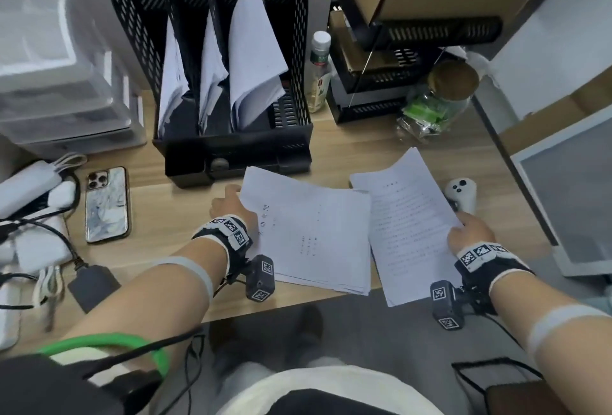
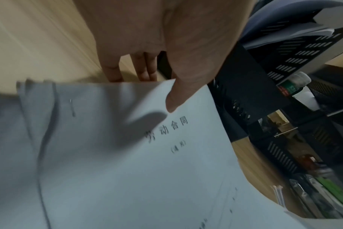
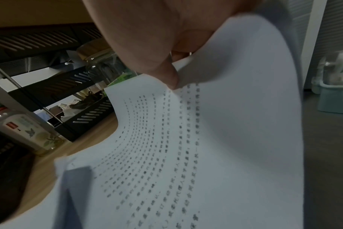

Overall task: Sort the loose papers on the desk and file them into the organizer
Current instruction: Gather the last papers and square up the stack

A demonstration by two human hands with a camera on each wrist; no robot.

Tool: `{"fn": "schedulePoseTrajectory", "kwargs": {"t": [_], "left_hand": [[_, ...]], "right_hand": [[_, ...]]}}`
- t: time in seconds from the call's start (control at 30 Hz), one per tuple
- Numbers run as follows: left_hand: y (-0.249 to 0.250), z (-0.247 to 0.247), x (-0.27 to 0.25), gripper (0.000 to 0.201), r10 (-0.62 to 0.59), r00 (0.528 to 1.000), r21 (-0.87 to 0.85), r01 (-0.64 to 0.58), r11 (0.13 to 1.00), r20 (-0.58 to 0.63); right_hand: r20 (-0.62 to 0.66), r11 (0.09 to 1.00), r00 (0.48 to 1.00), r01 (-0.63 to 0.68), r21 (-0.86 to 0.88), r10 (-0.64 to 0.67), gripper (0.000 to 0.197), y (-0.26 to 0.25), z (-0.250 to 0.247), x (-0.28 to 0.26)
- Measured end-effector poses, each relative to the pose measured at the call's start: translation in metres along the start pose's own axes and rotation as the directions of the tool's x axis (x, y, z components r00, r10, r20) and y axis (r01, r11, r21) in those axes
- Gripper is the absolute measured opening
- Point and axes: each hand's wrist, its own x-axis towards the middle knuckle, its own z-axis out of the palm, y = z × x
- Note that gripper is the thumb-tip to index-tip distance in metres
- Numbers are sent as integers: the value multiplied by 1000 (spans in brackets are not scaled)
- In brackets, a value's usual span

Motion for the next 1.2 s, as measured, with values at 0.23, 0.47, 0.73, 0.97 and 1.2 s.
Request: {"fn": "schedulePoseTrajectory", "kwargs": {"t": [0.23, 0.47, 0.73, 0.97, 1.2], "left_hand": [[2, 8, 1, 50, -89, 983, -205, 121, 971, 158], [3, -1, -5, 19, 167, 962, -268, -106, 958, 216], [9, -92, 13, 30, 397, 916, -51, -400, 915, -60], [33, -138, -10, 7, 694, 700, -47, -698, 715, 168], [57, -123, -32, 12, 766, 637, -90, -760, 643, 91]], "right_hand": [[30, 998, 999, 32, 62, -34, 43, -2, 13, 3], [62, 994, 997, 28, 110, -35, 39, -6, 21, -1], [-69, 1000, 998, 1, -9, -2, 27, -34, 17, -11], [-138, 955, 949, 293, 51, -284, 38, -88, 19, -32], [17, 849, 870, 477, 229, -493, 28, -110, 23, -57]]}}
